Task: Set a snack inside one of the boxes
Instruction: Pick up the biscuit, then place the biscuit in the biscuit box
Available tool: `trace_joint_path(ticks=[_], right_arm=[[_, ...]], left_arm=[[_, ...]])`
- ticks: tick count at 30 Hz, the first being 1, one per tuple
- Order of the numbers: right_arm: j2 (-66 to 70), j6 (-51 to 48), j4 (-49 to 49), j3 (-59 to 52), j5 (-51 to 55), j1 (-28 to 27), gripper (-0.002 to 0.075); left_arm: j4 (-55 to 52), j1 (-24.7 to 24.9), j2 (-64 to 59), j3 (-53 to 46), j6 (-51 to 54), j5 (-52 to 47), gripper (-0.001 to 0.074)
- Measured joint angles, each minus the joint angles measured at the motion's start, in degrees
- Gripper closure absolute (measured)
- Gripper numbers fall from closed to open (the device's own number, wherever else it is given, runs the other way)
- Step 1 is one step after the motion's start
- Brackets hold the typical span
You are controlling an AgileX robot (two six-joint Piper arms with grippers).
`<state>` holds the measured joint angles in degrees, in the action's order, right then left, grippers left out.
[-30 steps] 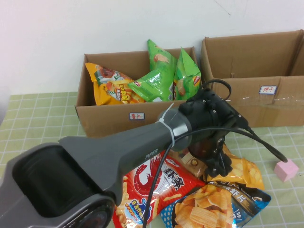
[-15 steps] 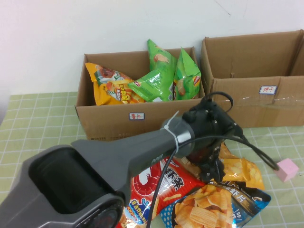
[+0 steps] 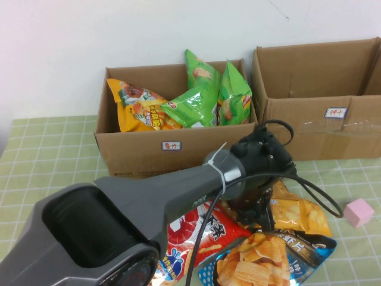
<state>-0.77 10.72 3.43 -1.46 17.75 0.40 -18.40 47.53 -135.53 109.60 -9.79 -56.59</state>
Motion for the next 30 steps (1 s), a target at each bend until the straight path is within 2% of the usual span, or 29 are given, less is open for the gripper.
trace_joint_path(ticks=[2,4,13,19,26,30], right_arm=[[0.0,0.0,0.0,0.0,0.0,0.0,0.0728],[0.0,0.0,0.0,0.0,0.0,0.0,0.0728],[0.0,0.0,0.0,0.0,0.0,0.0,0.0728],[0.0,0.0,-0.08,0.0,0.0,0.0,0.0728],[0.0,0.0,-0.08,0.0,0.0,0.0,0.0728],[0.0,0.0,-0.41,0.0,0.0,0.0,0.0728]], left_arm=[[-0.48,0.0,0.0,0.0,-0.04,-0.76,0.0413],[-0.69,0.0,0.0,0.03,-0.04,-1.54,0.0448],[-0.33,0.0,0.64,0.13,3.79,-4.96,0.0475],[1.96,0.0,5.66,0.13,7.94,-7.52,0.0505],[9.49,0.0,15.07,0.13,14.21,-10.04,0.0509],[15.41,0.0,20.3,0.13,21.09,-9.42,0.051]])
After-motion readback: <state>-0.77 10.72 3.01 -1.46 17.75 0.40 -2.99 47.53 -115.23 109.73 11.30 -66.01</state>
